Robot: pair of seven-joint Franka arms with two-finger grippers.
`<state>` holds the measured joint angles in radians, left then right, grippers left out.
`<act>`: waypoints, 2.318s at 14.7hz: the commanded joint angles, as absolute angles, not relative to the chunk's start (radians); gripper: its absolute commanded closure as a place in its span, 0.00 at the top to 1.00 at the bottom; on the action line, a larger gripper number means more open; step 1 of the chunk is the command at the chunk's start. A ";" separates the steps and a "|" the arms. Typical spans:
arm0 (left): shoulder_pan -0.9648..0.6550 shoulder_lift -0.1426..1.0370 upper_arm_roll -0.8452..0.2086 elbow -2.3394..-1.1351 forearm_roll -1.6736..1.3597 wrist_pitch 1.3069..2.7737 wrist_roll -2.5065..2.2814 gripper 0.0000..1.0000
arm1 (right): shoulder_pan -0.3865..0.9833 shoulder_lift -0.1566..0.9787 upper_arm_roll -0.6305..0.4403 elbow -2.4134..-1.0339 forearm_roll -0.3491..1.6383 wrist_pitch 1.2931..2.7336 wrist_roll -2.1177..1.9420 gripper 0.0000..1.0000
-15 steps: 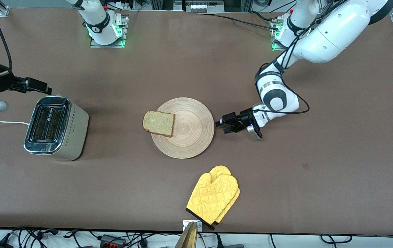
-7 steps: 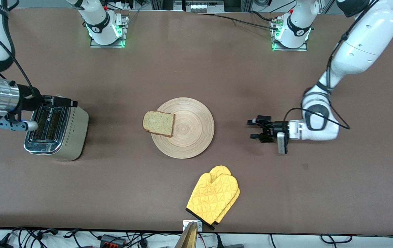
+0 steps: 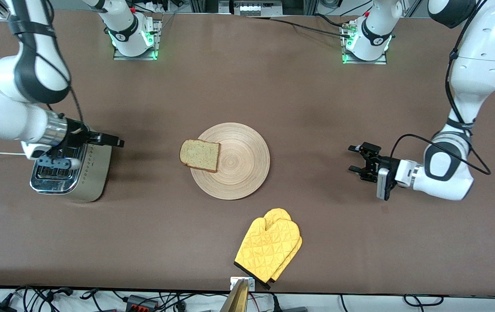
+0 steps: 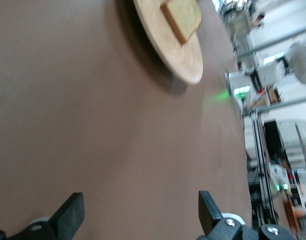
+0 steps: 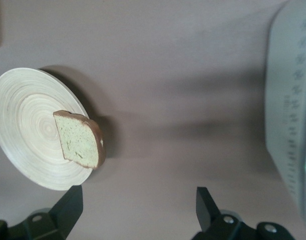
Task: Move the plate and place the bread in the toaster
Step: 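Withdraw the left gripper while the right gripper reaches the bread, then lower the right gripper onto the bread slice's crust edge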
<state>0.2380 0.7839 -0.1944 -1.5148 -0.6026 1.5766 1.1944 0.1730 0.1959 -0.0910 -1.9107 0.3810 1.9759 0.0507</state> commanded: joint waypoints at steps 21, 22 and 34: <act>-0.057 0.009 -0.020 -1.637 0.020 1.581 -0.034 1.00 | 0.480 0.339 -0.083 -2.235 0.649 2.669 -0.061 1.00; -0.054 -0.004 -0.018 -1.641 0.024 1.609 -0.031 1.00 | 0.480 0.339 -0.081 -2.233 0.650 2.668 -0.061 1.00; -0.006 -0.034 -0.032 -1.609 -0.032 1.577 -0.038 1.00 | 0.509 0.342 -0.048 -2.204 0.758 2.675 -0.060 1.00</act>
<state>-0.0112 -0.0224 -0.0230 -1.6235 -0.0249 1.5900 -0.0327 0.5028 0.3460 -0.0483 -2.2014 0.7244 2.6596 -0.0305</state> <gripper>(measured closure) 0.000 0.000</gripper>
